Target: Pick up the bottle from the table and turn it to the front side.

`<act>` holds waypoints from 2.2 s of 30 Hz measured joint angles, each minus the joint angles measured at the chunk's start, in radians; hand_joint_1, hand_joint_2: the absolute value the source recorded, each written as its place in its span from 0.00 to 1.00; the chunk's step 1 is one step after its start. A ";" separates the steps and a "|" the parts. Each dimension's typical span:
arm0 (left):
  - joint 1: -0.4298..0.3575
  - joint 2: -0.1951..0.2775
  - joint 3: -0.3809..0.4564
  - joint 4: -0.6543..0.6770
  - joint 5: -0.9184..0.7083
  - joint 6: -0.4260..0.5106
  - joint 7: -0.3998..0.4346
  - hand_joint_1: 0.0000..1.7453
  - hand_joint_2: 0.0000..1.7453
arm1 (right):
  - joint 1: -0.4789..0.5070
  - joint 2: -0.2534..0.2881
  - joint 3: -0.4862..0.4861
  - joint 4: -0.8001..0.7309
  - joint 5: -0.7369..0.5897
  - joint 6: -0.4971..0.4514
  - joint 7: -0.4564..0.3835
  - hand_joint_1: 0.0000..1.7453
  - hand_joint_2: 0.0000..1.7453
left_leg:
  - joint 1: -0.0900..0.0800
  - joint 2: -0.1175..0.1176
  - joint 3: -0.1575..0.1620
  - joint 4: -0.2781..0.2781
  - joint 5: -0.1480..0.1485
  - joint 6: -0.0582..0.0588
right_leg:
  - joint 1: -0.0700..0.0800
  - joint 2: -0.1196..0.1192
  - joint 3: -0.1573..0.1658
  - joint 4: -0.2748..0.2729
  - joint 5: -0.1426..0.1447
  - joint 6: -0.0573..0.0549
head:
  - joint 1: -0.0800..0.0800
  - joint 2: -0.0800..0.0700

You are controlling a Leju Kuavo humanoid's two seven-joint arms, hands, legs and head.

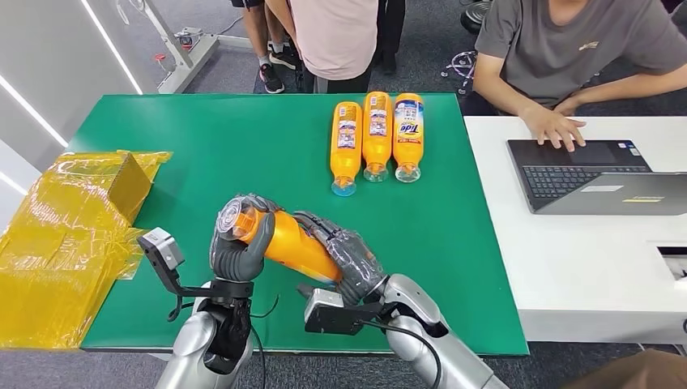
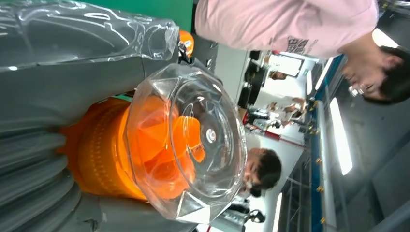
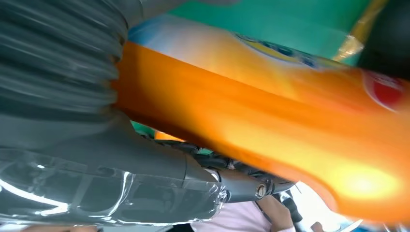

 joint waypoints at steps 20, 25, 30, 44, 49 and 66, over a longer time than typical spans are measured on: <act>0.011 0.000 0.000 -0.016 0.006 0.028 0.000 1.00 1.00 | 0.139 0.018 -0.048 -0.194 -0.283 -0.048 -0.103 0.00 1.00 | 0.000 0.000 0.000 0.000 0.000 0.000 | 0.000 0.000 0.000 0.000 0.000 0.000 | 0.000 0.000; -0.019 0.011 0.006 -0.016 -0.038 0.068 -0.017 1.00 1.00 | 0.163 0.018 -0.051 -0.234 -0.315 -0.081 -0.139 0.00 1.00 | 0.000 0.000 0.000 0.000 0.000 0.000 | 0.000 0.000 0.000 0.000 0.000 0.000 | 0.000 0.000; -0.063 0.061 0.027 -0.016 -0.235 0.185 -0.010 1.00 1.00 | 0.170 0.016 -0.051 -0.242 -0.338 -0.107 -0.162 0.00 1.00 | 0.000 0.000 0.000 0.000 0.000 0.000 | 0.000 0.000 0.000 0.001 0.000 0.000 | 0.000 0.000; -0.180 0.329 0.098 -0.033 -0.745 0.261 0.180 1.00 1.00 | 0.212 0.005 -0.071 -0.270 -0.366 -0.153 -0.176 0.00 1.00 | 0.000 0.003 0.000 0.000 0.001 -0.001 | 0.000 0.003 -0.001 0.002 0.000 0.000 | 0.000 0.000; -0.249 0.470 0.099 -0.033 -0.859 0.197 0.259 1.00 1.00 | 0.260 -0.004 -0.088 -0.320 -0.349 -0.157 -0.158 0.00 1.00 | 0.001 0.004 0.000 0.000 0.001 -0.001 | 0.001 0.004 -0.001 0.002 0.000 -0.001 | 0.000 0.000; -0.403 0.992 -0.006 -0.088 -0.840 -0.285 0.284 1.00 1.00 | 0.325 -0.017 -0.126 -0.343 -0.385 -0.127 -0.175 0.00 1.00 | 0.001 0.007 0.000 -0.001 0.001 -0.002 | 0.001 0.007 -0.003 0.002 0.000 -0.001 | 0.000 0.000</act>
